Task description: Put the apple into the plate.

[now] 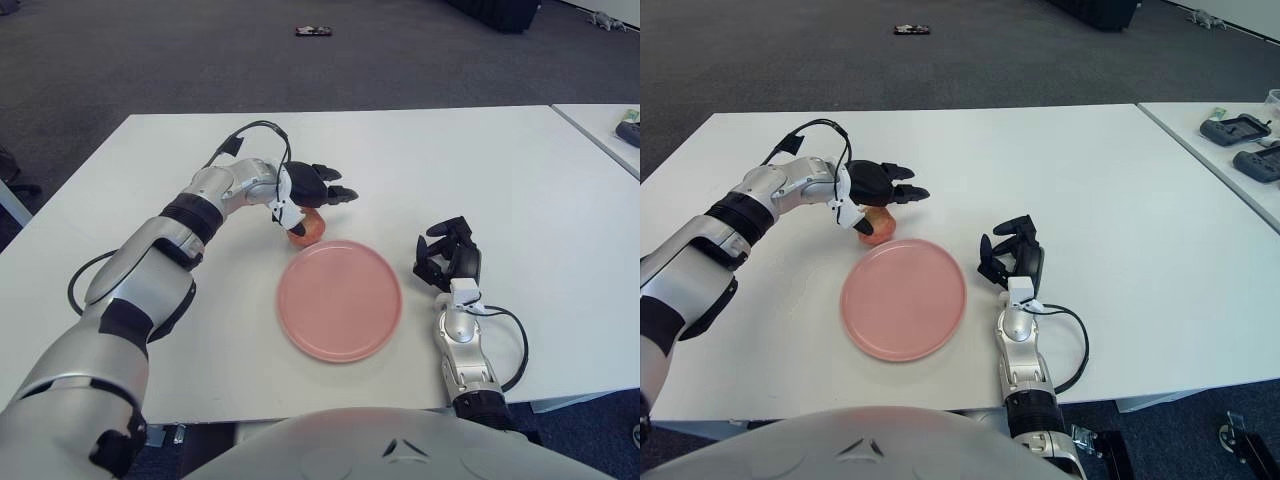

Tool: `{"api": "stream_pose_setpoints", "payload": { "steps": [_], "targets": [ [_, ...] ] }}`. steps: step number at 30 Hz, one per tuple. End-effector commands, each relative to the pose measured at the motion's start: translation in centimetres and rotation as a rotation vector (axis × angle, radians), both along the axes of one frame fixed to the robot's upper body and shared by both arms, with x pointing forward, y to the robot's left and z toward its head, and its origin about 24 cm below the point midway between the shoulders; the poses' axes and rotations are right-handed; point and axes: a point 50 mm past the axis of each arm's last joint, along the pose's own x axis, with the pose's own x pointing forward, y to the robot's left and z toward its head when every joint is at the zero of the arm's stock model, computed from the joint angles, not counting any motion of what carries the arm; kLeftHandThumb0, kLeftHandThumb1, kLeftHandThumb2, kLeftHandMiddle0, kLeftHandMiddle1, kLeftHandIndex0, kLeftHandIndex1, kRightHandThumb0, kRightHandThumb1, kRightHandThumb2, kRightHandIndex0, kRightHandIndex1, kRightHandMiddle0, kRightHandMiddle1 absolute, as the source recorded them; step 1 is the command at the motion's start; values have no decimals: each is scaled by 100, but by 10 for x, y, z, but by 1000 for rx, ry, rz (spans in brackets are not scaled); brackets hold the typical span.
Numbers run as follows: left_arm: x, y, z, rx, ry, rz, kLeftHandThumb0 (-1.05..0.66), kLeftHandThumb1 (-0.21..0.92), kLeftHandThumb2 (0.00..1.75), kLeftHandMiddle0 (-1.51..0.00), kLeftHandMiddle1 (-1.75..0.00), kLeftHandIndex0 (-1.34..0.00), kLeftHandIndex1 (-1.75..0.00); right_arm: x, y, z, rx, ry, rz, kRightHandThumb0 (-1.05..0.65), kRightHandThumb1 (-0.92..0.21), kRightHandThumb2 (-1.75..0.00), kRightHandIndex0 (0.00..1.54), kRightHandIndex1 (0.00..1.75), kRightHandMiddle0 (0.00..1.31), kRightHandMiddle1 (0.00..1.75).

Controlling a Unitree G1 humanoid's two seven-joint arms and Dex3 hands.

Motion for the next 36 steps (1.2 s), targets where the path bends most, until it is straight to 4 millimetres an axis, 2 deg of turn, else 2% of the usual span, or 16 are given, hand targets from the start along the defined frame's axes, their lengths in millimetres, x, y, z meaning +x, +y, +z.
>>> {"api": "stream_pose_setpoints", "payload": {
  "steps": [1, 10, 19, 26, 31, 36],
  "targets": [
    [2, 2, 4, 35, 1, 13, -75, 35, 102, 0, -10, 0, -11, 0, -1, 2, -5, -1, -7, -40, -59, -98, 66, 166, 40, 175],
    [-1, 1, -3, 77, 36, 24, -73, 33, 103, 0, -11, 0, -13, 0, -2, 4, -12, -7, -11, -40, -57, -100, 66, 166, 41, 175],
    [-4, 3, -22, 142, 75, 34, -76, 36, 102, 0, -8, 0, -2, -1, -2, 3, -19, 0, -17, -40, -57, -100, 65, 165, 41, 175],
    [-4, 8, -30, 196, 106, 52, -78, 39, 100, 0, -15, 0, -2, -1, -3, 3, -18, 1, -19, -40, -57, -100, 66, 166, 41, 175],
    [-6, 12, -34, 221, 115, 43, -81, 45, 94, 0, -23, 0, -4, -1, -3, 3, -18, 1, -22, -40, -58, -100, 67, 166, 41, 175],
    [-10, 17, -40, 226, 130, 52, -80, 44, 93, 0, -25, 0, -3, -1, -2, 3, -14, -1, -18, -40, -57, -100, 66, 166, 41, 175]
  ]
}}
